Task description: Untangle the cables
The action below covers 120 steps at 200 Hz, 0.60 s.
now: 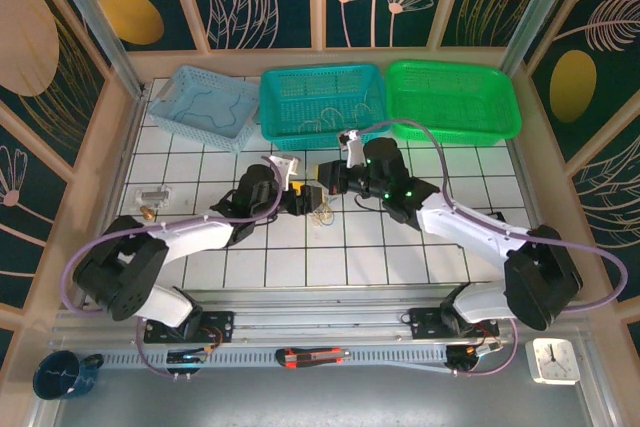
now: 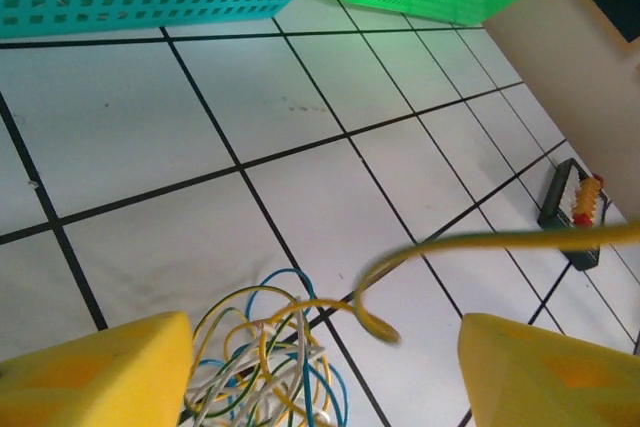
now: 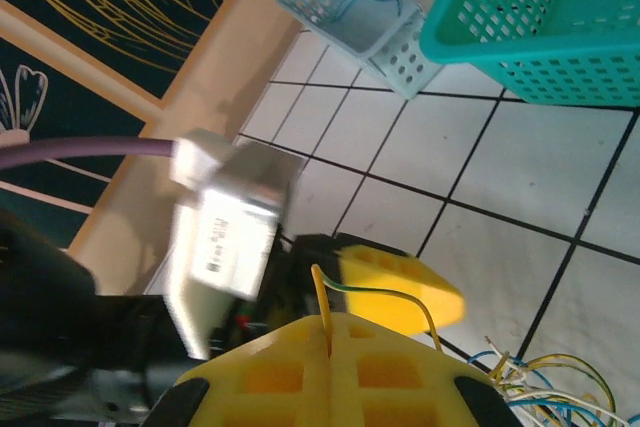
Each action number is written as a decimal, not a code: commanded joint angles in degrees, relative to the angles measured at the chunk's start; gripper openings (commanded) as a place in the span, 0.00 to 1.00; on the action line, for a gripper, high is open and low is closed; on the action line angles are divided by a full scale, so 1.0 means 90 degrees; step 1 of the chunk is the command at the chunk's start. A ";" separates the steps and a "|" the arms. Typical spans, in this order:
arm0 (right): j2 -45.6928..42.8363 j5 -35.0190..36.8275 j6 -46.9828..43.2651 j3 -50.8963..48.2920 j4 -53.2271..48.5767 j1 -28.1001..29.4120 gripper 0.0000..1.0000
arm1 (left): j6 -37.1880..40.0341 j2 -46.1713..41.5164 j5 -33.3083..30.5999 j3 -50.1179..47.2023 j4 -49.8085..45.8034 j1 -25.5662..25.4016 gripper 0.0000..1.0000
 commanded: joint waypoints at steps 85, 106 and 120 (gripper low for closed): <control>-0.0904 -0.0258 0.0621 0.1056 0.0090 0.0037 0.00 | 0.0155 0.0835 -0.0249 -0.0380 0.1122 -0.0128 0.19; -0.1057 -0.0212 0.0614 0.1408 0.0044 -0.0123 0.00 | 0.0086 0.0855 -0.0252 -0.0514 0.1245 -0.0128 0.19; -0.1142 -0.0105 0.0545 0.1654 -0.0087 -0.0296 0.00 | 0.0056 0.0840 -0.0245 -0.0578 0.1287 -0.0127 0.19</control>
